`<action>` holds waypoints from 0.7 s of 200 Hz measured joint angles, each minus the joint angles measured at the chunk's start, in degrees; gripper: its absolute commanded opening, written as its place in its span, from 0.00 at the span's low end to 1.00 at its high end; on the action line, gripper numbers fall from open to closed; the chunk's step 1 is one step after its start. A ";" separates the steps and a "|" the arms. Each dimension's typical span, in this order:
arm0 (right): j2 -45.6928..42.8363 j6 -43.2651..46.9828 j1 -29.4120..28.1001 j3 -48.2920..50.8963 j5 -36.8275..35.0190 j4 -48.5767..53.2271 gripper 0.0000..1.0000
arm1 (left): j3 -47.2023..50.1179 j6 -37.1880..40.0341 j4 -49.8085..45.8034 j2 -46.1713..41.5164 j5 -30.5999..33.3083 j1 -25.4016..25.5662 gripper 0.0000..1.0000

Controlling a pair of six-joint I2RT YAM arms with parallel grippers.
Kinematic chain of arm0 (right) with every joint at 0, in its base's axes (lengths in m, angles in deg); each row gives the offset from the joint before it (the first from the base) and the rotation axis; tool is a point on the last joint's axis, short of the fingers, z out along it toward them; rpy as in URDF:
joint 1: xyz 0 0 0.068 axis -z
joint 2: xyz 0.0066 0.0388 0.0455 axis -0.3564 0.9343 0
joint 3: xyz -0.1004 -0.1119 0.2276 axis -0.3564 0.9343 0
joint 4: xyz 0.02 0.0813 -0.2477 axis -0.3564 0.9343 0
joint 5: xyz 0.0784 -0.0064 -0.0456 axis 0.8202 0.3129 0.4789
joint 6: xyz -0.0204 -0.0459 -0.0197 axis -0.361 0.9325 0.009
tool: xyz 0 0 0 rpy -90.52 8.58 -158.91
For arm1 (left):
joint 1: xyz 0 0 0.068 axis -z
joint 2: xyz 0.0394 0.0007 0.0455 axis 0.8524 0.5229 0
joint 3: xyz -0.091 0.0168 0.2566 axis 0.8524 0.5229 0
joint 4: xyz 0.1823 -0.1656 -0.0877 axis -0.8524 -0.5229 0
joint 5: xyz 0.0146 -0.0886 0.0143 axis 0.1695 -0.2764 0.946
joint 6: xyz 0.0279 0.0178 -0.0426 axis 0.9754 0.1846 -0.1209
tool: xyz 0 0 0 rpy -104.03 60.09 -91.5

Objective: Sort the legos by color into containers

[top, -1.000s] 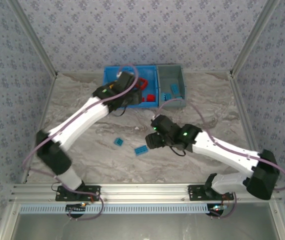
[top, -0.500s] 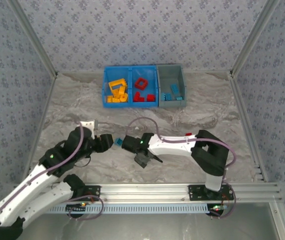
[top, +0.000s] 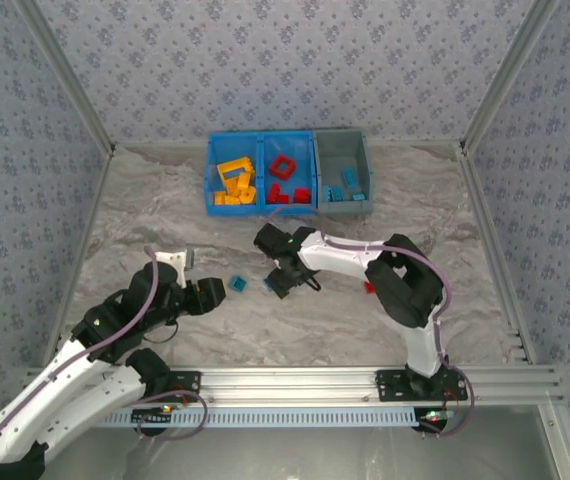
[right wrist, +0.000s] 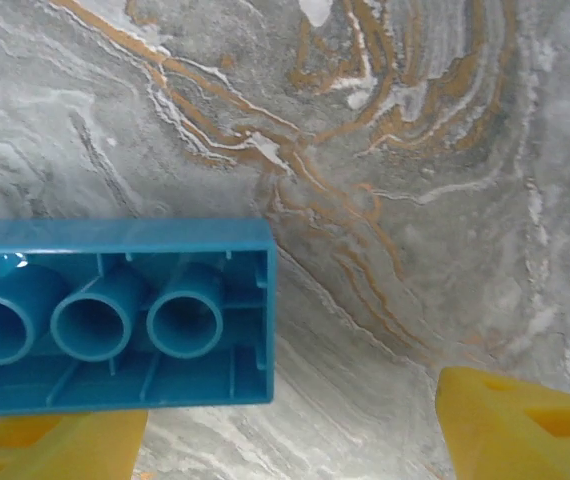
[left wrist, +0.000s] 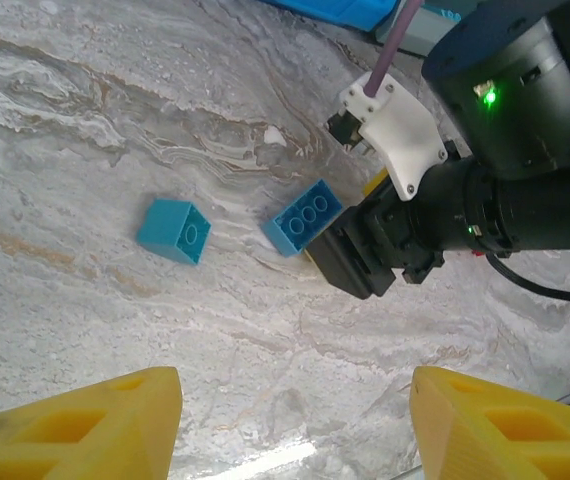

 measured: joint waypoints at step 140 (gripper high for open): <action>9.42 3.17 2.60 -14.32 4.00 0.72 0.43 | 1.38 -0.07 3.04 1.81 -2.78 0.00 0.63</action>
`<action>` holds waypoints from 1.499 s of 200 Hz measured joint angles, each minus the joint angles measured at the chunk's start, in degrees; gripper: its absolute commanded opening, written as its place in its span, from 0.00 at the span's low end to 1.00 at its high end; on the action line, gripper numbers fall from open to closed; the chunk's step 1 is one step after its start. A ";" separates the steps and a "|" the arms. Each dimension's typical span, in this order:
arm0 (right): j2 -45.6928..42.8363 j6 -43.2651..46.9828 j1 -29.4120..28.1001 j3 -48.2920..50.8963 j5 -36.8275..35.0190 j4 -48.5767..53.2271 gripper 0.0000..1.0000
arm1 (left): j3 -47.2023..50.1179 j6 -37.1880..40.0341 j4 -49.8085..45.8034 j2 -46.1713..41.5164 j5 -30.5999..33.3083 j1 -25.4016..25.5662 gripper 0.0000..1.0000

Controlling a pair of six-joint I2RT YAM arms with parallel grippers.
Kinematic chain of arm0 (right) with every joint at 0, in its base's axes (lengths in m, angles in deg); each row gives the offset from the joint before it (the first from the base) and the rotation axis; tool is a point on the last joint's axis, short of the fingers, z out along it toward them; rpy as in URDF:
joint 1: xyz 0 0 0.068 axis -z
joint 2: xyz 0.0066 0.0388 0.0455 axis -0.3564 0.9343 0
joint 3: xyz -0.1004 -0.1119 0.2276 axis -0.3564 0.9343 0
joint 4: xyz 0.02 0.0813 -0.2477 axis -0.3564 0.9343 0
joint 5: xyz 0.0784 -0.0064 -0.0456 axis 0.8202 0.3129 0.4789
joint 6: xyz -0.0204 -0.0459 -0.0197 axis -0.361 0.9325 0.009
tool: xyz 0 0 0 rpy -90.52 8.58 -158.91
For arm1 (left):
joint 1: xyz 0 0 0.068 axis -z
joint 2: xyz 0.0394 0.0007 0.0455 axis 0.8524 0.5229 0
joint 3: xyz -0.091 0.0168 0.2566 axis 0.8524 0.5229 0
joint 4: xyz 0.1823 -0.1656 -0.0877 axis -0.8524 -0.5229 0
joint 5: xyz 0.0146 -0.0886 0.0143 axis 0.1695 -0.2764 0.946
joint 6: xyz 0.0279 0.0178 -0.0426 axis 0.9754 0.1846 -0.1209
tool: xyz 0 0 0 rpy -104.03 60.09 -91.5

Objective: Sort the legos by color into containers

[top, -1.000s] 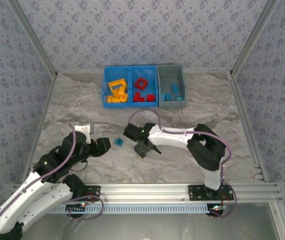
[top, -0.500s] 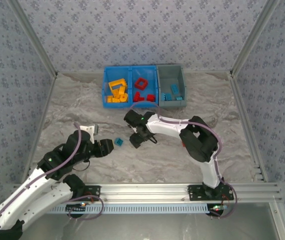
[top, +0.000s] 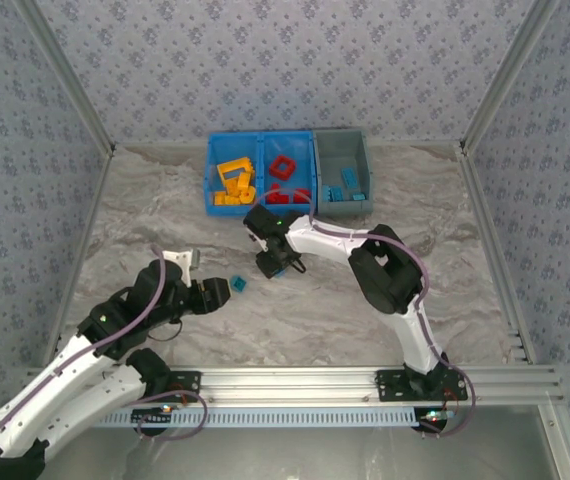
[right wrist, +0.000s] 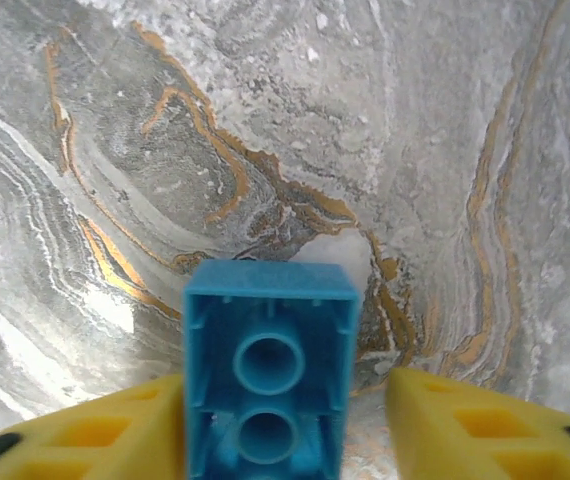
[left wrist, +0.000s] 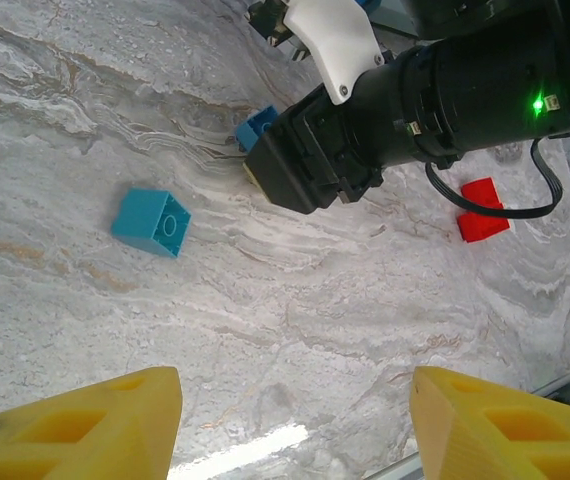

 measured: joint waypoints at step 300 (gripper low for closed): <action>19.10 -6.67 32.28 -42.53 1.40 4.09 0.40 | -52.68 19.89 21.94 69.68 24.57 17.38 0.64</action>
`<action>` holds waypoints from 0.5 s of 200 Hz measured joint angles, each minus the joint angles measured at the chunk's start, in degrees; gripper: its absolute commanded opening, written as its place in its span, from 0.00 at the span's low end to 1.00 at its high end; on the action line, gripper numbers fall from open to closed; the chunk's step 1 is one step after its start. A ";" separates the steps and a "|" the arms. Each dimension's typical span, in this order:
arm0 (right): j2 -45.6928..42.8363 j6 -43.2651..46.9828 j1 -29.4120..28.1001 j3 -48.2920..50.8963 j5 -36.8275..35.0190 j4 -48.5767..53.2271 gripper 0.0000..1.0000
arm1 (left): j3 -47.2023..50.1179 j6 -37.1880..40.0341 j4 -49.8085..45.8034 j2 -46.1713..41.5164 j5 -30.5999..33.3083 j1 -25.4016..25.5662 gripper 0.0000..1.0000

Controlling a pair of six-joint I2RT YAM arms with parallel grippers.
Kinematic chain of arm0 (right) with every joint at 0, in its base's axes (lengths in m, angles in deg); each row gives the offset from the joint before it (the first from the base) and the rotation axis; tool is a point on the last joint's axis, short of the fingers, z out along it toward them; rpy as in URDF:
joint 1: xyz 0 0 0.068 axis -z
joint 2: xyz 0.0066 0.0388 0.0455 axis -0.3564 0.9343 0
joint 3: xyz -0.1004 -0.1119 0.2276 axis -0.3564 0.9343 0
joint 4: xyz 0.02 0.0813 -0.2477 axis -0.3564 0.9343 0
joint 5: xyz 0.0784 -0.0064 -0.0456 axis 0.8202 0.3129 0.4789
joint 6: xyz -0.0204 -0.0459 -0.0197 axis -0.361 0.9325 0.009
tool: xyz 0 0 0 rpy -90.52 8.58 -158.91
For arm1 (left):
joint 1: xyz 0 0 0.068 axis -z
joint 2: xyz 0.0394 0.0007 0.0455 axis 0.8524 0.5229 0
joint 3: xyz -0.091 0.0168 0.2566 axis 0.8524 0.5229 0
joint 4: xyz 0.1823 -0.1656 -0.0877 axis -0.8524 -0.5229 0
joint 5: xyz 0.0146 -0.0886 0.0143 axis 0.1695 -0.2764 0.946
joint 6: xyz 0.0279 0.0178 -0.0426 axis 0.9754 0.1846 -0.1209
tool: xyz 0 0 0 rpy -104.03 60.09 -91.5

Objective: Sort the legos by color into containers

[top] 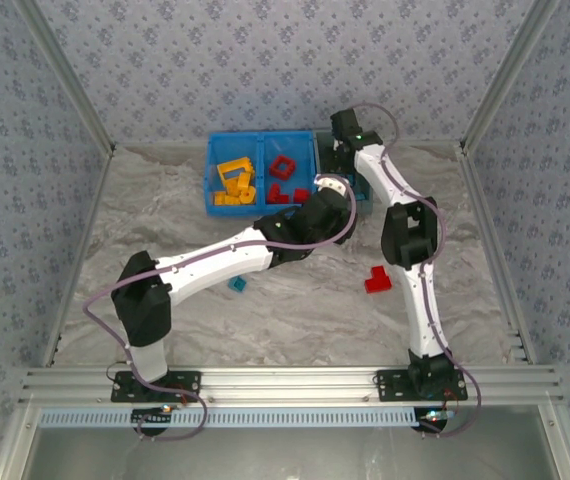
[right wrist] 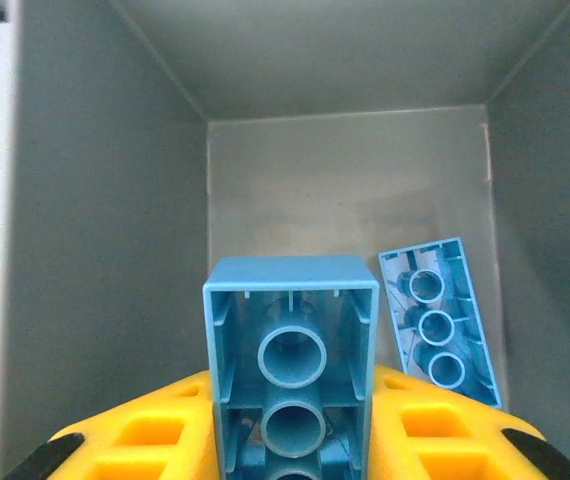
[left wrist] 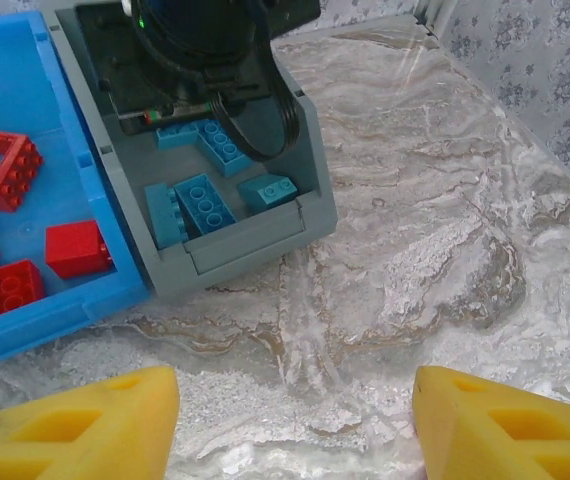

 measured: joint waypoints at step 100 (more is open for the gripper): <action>-11.04 0.20 -0.83 8.52 -1.11 1.05 0.56 | 1.01 -0.44 -2.03 -0.46 -2.67 0.00 0.65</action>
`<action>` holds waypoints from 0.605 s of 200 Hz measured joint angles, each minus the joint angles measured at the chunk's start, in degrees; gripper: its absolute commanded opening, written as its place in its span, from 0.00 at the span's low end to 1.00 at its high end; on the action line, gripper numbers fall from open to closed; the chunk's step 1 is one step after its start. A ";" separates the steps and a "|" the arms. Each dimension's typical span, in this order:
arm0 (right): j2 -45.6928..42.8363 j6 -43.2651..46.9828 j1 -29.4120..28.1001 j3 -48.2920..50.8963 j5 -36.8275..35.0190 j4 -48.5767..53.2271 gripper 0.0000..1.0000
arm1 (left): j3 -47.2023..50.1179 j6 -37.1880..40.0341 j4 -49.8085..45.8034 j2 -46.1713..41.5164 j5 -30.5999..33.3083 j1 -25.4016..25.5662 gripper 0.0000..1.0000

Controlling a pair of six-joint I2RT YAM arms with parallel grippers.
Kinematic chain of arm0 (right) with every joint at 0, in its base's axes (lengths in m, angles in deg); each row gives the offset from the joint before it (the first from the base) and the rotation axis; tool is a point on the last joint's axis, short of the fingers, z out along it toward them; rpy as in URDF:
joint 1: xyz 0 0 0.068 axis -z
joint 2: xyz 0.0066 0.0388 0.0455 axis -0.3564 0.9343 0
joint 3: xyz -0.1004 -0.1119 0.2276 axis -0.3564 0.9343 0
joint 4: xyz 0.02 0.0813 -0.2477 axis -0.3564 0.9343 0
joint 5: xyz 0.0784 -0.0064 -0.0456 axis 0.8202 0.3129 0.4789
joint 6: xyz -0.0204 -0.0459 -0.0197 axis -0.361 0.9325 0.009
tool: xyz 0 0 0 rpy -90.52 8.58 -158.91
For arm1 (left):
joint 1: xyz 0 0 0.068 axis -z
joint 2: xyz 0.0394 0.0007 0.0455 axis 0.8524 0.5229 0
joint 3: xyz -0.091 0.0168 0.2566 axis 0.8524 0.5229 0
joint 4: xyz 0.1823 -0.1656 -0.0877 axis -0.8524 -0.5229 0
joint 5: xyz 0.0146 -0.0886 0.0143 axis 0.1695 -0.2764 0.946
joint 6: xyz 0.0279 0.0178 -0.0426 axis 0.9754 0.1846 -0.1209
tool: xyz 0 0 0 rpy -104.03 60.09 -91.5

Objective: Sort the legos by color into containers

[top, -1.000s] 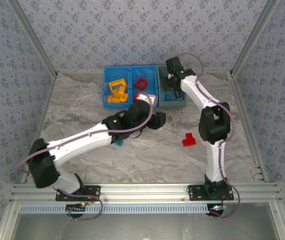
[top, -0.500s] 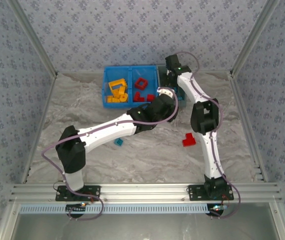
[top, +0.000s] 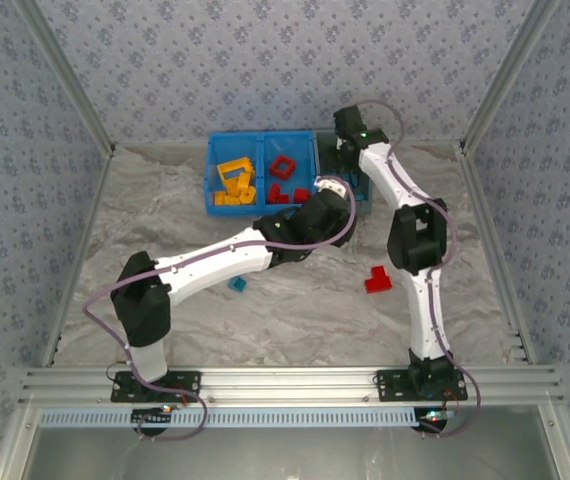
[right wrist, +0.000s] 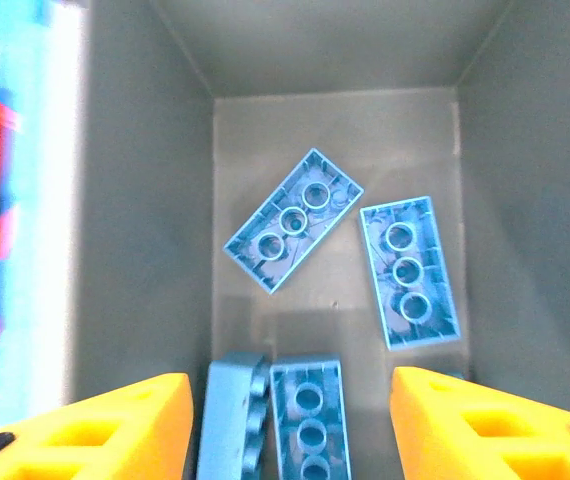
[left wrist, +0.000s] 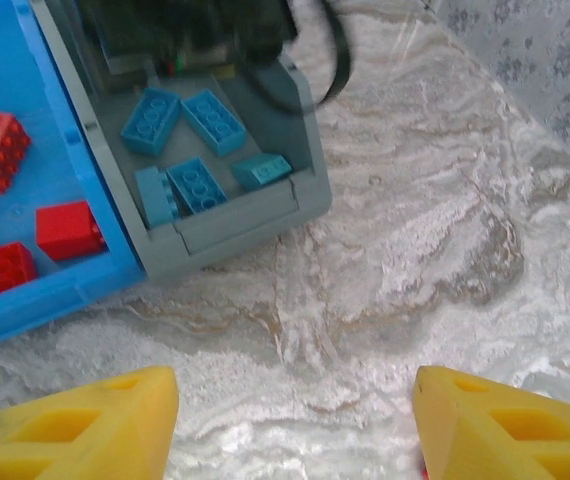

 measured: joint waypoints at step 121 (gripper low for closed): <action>-72.11 -15.30 -3.10 52.43 -11.67 4.92 0.65 | -19.50 -13.99 -15.30 25.66 -16.50 1.57 0.68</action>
